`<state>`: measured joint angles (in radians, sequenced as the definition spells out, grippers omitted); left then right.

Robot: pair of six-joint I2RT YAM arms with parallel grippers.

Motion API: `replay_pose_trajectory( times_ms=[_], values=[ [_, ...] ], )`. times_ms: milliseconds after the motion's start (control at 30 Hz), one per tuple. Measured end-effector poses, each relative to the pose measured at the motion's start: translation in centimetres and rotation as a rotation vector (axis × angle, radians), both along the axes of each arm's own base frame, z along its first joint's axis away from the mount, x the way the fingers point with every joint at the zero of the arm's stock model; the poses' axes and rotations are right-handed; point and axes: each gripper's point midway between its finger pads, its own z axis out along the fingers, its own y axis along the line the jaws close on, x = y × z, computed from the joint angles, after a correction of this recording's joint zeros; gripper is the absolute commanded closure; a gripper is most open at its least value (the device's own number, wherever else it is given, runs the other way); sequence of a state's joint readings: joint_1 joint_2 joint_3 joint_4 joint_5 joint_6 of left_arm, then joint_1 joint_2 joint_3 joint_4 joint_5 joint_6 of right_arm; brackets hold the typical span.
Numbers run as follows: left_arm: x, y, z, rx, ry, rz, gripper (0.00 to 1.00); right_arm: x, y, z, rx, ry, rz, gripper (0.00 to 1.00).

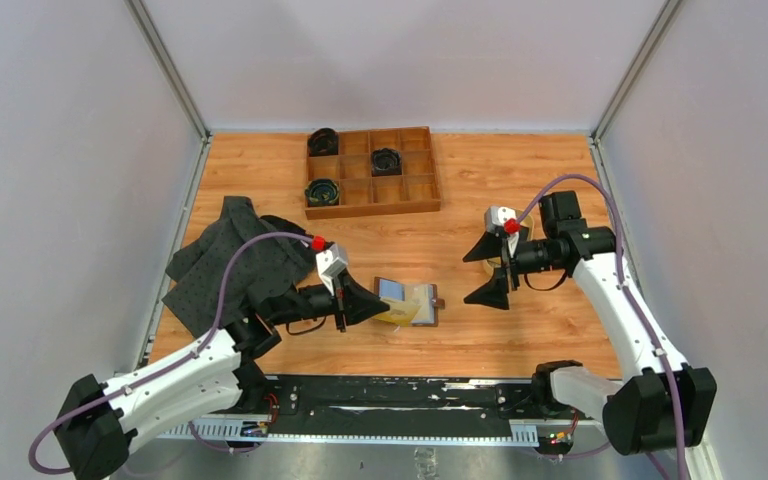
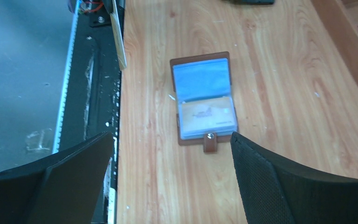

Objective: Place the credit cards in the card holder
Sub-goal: Pick up the credit card from the storage box.

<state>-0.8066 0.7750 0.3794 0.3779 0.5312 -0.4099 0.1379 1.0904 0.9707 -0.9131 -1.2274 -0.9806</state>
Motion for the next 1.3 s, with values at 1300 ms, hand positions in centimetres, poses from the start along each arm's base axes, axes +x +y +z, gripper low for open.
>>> replay_pose_trajectory(
  times_ms=[1300],
  values=[
    [3.8,-5.2,0.0,0.280,0.100,-0.240,1.00,-2.7,3.4,-2.3,0.011,0.263,0.132,0.27]
  ],
)
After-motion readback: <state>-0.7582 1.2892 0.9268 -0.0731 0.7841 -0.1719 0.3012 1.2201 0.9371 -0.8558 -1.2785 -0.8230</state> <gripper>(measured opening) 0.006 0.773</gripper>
